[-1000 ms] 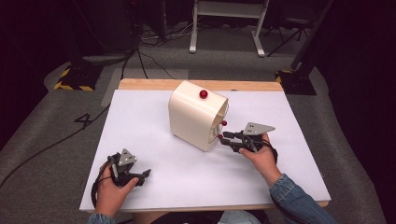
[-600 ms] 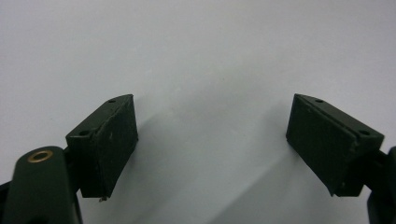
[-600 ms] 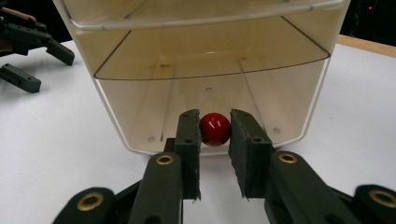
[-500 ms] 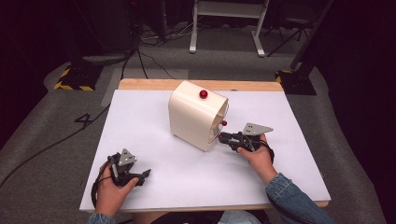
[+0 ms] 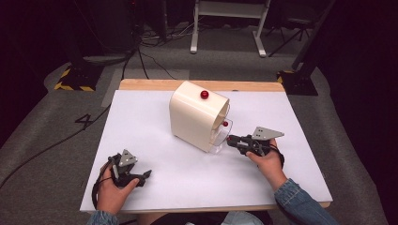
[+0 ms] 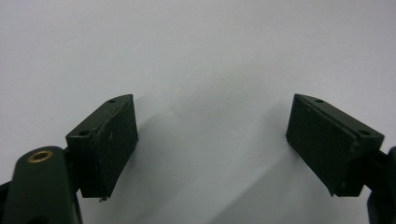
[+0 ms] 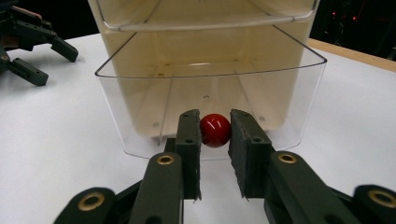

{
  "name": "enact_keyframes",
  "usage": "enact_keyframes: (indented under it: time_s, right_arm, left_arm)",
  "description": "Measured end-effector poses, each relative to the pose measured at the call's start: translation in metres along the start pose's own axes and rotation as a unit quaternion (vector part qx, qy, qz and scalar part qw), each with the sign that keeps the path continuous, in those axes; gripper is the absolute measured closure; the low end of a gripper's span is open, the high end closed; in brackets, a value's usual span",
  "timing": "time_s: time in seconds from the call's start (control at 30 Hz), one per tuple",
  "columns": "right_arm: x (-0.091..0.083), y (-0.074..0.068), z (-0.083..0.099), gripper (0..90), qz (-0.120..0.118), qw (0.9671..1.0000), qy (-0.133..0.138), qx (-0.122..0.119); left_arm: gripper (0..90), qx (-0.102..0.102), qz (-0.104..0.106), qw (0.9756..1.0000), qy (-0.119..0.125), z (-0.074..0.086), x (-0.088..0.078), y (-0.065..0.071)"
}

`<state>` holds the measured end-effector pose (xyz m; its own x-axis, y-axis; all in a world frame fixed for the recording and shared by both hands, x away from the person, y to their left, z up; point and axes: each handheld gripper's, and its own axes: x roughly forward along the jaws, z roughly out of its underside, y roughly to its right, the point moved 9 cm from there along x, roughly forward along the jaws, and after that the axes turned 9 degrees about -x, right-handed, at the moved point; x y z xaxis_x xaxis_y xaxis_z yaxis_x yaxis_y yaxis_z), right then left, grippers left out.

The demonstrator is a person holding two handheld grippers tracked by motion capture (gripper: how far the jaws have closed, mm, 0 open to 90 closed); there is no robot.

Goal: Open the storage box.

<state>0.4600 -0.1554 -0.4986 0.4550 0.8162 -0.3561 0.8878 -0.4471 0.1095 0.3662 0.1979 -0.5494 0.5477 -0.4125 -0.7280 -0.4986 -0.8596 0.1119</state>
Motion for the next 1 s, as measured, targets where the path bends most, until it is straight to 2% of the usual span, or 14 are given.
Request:
enact_keyframes:
  time_s: [0.53, 1.0]
  right_arm:
    - [-0.043, -0.003, 0.01, 74.5, 0.013, 0.9999, -0.001, 0.01]
    - [-0.052, -0.006, 0.027, 74.0, 0.012, 0.9995, -0.022, 0.018]
  left_arm:
    - [16.6, -0.002, 0.001, 1.0, -0.001, 0.0, 0.0, 0.0]
    - [16.5, -0.003, 0.002, 1.0, -0.003, 0.0, 0.0, 0.0]
